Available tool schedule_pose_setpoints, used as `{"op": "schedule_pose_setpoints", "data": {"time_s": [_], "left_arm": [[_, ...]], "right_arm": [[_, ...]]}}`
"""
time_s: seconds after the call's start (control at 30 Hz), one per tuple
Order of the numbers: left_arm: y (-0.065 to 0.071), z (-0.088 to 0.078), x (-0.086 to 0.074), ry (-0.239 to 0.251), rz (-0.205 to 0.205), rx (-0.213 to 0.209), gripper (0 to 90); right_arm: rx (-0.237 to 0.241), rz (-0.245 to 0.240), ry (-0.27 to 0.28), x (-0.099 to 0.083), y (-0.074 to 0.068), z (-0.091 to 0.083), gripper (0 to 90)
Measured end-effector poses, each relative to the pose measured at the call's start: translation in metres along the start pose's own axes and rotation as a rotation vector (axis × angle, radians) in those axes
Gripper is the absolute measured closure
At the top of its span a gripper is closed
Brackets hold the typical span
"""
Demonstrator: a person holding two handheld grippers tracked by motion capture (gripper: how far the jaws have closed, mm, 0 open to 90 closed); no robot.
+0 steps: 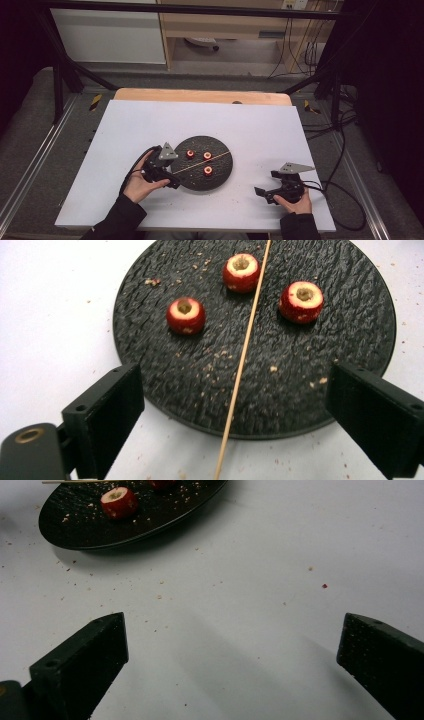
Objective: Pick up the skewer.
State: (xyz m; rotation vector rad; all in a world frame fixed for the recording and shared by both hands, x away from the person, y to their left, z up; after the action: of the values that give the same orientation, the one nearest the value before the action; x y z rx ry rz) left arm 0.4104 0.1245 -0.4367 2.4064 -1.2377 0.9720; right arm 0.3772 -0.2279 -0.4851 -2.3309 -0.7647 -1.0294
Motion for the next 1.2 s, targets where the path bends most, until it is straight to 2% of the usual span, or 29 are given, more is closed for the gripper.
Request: {"op": "schedule_pose_setpoints", "data": {"time_s": [0.17, 0.4, 0.53, 0.63, 0.8, 0.9, 1.03, 1.2], "left_arm": [[0.002, 0.008, 0.007, -0.022, 0.008, -0.005, 11.4], [0.000, 0.020, 0.012, -0.049, -0.016, -0.032, 17.2], [-0.002, 0.026, 0.012, -0.068, -0.029, -0.050, 26.6], [-0.004, 0.030, 0.012, -0.090, -0.031, -0.050, 29.2], [-0.004, 0.036, 0.011, -0.124, -0.020, -0.070, 38.5], [-0.004, 0.038, 0.011, -0.134, -0.018, -0.084, 47.2], [-0.002, 0.040, 0.013, -0.150, -0.012, -0.108, 53.1], [0.001, 0.043, 0.014, -0.176, 0.006, -0.114, 61.6]], "right_arm": [[0.000, 0.001, 0.003, 0.000, 0.000, 0.000, 0.9], [0.001, 0.003, 0.005, 0.000, 0.000, 0.000, 0.9], [0.003, 0.005, 0.002, 0.000, 0.000, 0.000, 1.0], [0.003, -0.001, 0.002, 0.000, 0.000, 0.000, 1.0], [0.006, 0.003, 0.002, 0.000, 0.000, 0.000, 1.1], [0.005, -0.002, 0.001, 0.000, 0.000, 0.000, 1.1], [0.005, -0.001, 0.003, 0.000, 0.000, 0.000, 1.1], [0.006, -0.003, 0.001, 0.000, 0.000, 0.000, 1.1]]}}
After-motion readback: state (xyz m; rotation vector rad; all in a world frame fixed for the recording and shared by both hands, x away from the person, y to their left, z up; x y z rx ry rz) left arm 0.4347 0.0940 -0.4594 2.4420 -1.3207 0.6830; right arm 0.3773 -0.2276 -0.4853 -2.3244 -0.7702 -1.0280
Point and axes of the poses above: each handheld gripper's, and its own axes: z roughly forward along the jaws, x roughly out of its top, y roughly to its right, the point moved 5 cm from there along z, roughly forward along the jaws, and after that the axes turned 1 degree about -x, right-handed, at the moved point
